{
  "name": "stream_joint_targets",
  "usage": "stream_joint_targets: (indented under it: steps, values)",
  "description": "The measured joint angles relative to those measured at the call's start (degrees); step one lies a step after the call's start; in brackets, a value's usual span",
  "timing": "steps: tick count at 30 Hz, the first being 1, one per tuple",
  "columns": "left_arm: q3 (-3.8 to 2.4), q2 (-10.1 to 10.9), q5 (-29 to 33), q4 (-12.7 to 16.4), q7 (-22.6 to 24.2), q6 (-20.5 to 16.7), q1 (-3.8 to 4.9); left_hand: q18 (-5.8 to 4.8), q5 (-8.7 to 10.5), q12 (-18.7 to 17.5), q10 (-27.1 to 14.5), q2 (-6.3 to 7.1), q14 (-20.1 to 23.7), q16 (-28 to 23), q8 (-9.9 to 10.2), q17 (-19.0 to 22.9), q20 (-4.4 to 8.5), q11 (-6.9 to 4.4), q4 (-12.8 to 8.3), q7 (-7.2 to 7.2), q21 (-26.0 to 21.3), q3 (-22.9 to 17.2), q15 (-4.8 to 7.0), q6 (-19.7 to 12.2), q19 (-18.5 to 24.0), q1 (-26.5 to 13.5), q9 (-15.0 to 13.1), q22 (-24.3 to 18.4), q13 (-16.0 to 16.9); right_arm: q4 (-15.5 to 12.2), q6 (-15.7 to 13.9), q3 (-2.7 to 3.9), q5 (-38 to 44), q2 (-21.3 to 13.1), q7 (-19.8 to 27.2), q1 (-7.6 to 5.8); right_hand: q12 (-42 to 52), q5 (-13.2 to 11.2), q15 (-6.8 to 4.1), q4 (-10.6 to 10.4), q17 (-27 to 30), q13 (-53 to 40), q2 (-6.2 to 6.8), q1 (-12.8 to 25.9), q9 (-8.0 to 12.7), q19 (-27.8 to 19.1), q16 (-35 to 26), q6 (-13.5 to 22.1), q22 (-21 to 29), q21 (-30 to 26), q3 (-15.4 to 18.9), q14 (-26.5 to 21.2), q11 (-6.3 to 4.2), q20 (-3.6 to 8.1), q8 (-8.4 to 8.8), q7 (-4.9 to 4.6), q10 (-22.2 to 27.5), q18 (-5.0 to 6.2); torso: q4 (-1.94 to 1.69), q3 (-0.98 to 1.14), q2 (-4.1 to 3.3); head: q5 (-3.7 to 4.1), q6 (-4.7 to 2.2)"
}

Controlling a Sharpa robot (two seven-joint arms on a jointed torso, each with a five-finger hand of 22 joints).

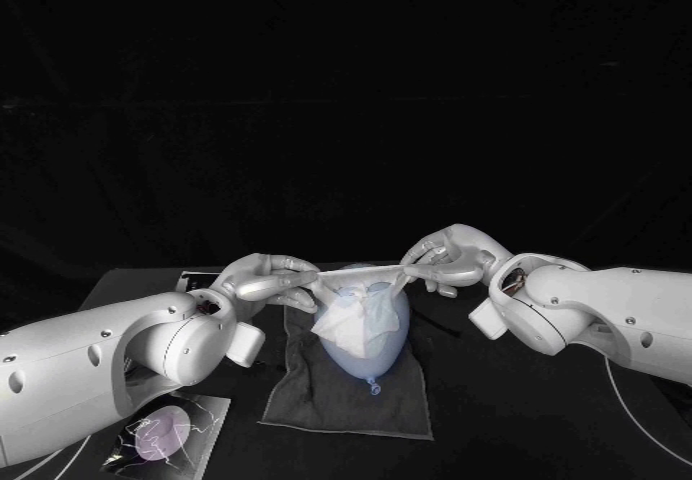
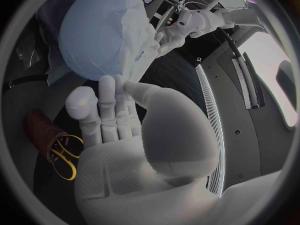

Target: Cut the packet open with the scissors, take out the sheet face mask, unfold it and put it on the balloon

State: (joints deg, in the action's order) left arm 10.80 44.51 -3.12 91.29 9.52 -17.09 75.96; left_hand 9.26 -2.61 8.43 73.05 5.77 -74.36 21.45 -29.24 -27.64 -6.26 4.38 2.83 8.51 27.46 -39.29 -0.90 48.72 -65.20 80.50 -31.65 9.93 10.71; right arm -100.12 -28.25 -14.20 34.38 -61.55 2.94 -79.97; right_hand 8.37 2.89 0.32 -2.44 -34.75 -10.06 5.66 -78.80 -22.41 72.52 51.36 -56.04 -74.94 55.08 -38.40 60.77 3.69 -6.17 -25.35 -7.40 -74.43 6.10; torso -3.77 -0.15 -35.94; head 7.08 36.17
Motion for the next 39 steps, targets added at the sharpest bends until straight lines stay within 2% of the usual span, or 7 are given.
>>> stream_joint_targets:
  steps: [12,25,31,39]
  values:
    - [-0.22,-1.02,0.63,-1.42,0.82,-2.12,0.0,-0.03,0.12,0.0,0.07,0.0,0.0,0.23,0.12,-0.29,0.0,-0.06,0.0,0.0,0.22,0.0,0.0,0.0,0.0,0.0,-0.01,0.06,-0.01,0.71,0.12,0.0,-0.02,0.87,0.05,0.17,-0.01,-0.02,0.01,0.02,0.01,0.01,0.01,0.01,0.03,0.0,0.0,0.01,0.0,-0.67,-0.01,0.01,0.0,0.0,-0.12,0.0,0.0,-0.02,-0.02,-0.04,-0.11,0.04,-0.16]
    - [-0.98,-2.42,0.24,-3.91,1.76,-3.29,0.08,-0.09,-0.05,0.0,0.06,0.07,-0.03,0.67,-0.02,-0.74,0.21,-0.06,0.0,-0.01,0.44,0.0,-0.04,-0.01,-0.22,-0.07,-0.01,0.26,0.06,1.34,-1.0,0.01,0.04,1.79,0.79,0.28,-0.11,-0.13,0.03,0.02,0.03,-0.06,0.17,0.17,-0.02,0.0,0.0,0.11,0.04,-0.68,-0.02,0.03,0.01,0.0,-0.1,0.08,0.01,-0.04,-0.05,-0.05,-0.14,-0.18,0.03]
    - [-1.05,-3.03,-0.83,-4.91,1.3,-3.22,0.11,0.48,-0.05,-0.27,0.06,0.07,-0.04,0.79,-0.01,-1.02,0.21,-0.05,0.0,-0.02,0.67,0.0,-0.05,-0.02,-0.22,-0.07,-0.01,0.38,0.05,1.46,-2.44,0.01,-0.4,1.99,1.56,0.33,-0.11,-0.18,0.11,0.1,0.05,-0.05,0.17,0.18,-0.02,0.0,0.0,0.12,0.02,-0.68,-0.09,0.1,0.01,0.0,-0.01,0.08,0.01,-0.06,-0.01,-0.04,-0.12,-0.19,0.05]
    - [-1.08,-3.4,-2.24,-5.38,0.08,-2.81,0.15,0.51,-0.04,-0.28,0.28,0.22,-0.04,1.11,0.0,-1.51,0.21,-0.29,-0.17,-0.23,1.07,-0.17,-0.05,0.18,-0.22,-0.22,-0.01,0.55,0.12,2.11,-4.52,0.01,-1.4,2.52,2.64,0.35,-0.12,-0.28,0.12,0.17,0.0,-0.04,0.3,0.31,-0.01,0.0,0.0,0.12,-0.01,-0.68,-0.17,0.12,0.02,0.0,0.0,0.09,0.02,-0.07,0.01,-0.02,-0.12,-0.14,-0.02]
